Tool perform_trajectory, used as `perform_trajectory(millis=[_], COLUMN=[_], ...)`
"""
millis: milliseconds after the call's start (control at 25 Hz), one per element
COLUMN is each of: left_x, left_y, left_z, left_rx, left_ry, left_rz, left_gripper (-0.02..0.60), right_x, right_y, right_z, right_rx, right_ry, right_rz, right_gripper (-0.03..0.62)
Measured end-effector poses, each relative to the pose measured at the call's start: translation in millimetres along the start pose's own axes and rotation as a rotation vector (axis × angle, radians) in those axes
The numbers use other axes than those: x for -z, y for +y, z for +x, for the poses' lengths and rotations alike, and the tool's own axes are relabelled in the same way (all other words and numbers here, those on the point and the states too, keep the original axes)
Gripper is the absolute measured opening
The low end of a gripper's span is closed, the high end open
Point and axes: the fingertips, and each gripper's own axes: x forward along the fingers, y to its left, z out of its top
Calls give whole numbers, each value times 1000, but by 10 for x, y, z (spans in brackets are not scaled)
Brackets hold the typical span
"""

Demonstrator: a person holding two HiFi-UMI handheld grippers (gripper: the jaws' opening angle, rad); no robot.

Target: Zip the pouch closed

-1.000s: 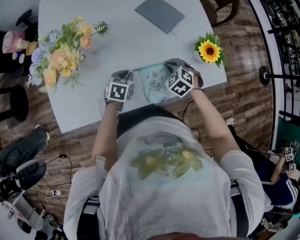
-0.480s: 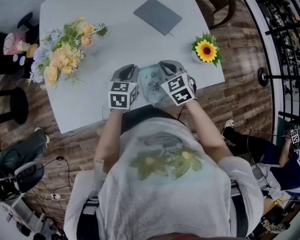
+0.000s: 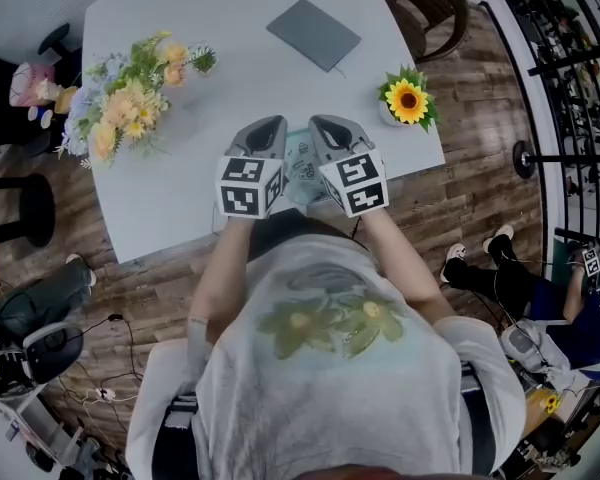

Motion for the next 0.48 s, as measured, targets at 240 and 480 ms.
perform_trajectory(millis=[240, 480], left_x=[-140, -250], left_y=[-131, -228], left_z=[-72, -149], left_rx=[-2, 0], left_ry=[-31, -52], left_rz=[21, 43], left_gripper=[5, 5], right_x=[-143, -239], right_y=[49, 85], right_z=[-90, -170], right_rx=[-3, -10], right_ry=[-37, -57], right_rz=[24, 38], right_gripper=[17, 17])
